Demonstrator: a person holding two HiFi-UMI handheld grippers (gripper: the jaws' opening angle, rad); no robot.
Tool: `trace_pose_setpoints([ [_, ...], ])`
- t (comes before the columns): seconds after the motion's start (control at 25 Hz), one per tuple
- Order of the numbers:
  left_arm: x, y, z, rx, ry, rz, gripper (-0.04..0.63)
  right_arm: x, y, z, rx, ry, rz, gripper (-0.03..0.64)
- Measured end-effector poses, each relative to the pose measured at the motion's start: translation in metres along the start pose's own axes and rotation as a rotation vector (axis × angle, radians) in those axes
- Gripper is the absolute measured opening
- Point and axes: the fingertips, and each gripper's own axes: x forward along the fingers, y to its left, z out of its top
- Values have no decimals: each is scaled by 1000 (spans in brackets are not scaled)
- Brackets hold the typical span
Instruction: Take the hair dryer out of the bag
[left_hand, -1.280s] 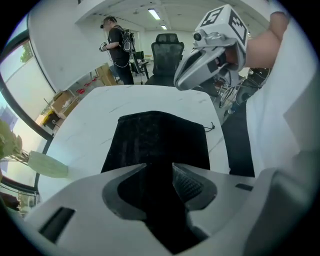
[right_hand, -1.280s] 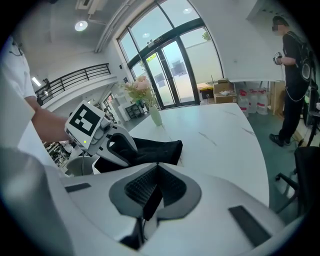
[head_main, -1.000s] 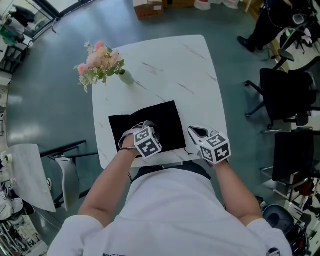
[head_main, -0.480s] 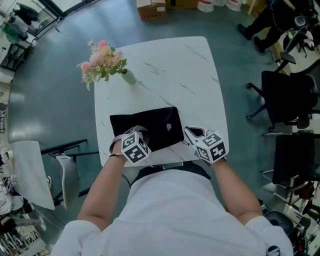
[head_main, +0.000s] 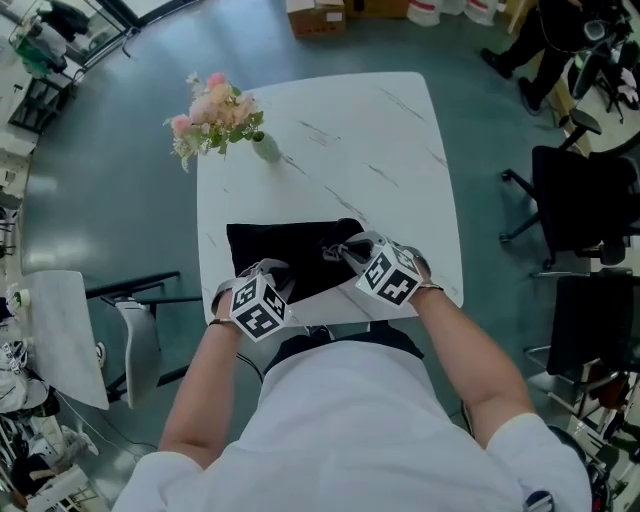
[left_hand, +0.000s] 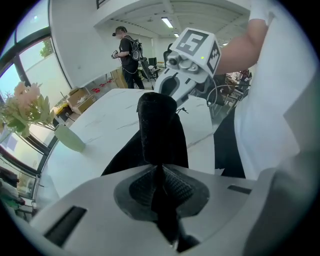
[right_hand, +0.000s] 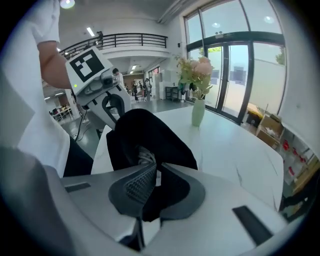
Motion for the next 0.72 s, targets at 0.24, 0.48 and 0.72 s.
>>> trace_pose_setpoints([
  [0.24,-14,-3,-13,-24,0,36,37,30,20,16,-111,53,118,112],
  [0.48,-17,4,-31,-75,17,85,38,52,33,9,-192,123,134,181],
  [0.72,-22,7,-41,-99,15,105,37,64,35,6,-222,163,142,206],
])
